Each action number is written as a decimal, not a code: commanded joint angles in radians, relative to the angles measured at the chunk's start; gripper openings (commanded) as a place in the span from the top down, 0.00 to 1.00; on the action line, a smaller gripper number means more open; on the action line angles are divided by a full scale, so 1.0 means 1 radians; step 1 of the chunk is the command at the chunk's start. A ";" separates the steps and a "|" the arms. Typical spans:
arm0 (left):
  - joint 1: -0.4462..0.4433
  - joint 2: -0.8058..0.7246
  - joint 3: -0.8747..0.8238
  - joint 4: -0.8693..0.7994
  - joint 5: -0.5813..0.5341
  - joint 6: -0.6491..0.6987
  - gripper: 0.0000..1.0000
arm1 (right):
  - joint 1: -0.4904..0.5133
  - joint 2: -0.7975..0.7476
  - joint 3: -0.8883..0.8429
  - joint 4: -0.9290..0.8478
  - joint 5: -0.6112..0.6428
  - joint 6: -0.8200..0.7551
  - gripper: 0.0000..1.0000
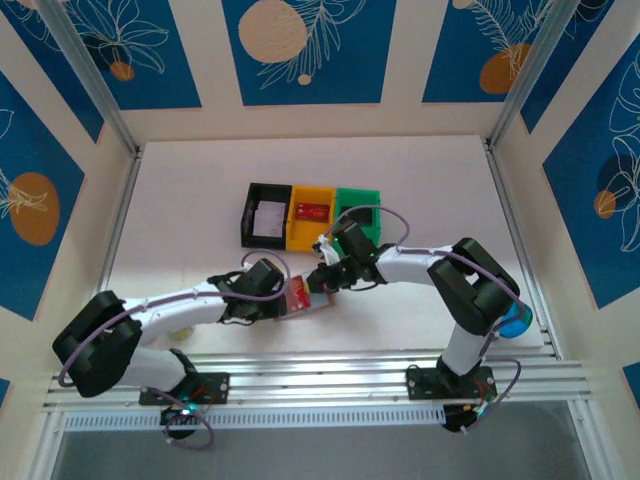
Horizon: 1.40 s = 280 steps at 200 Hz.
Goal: Take the credit cards out of the card holder
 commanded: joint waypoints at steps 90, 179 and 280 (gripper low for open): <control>0.004 0.126 -0.063 0.114 0.073 -0.068 0.49 | 0.000 0.001 0.023 -0.036 -0.004 -0.019 1.00; 0.003 0.163 -0.097 0.163 0.086 -0.069 0.49 | -0.054 -0.043 -0.009 -0.022 -0.020 -0.011 1.00; 0.006 0.064 -0.052 0.053 0.046 -0.035 0.49 | -0.062 -0.061 -0.030 0.012 -0.067 -0.011 1.00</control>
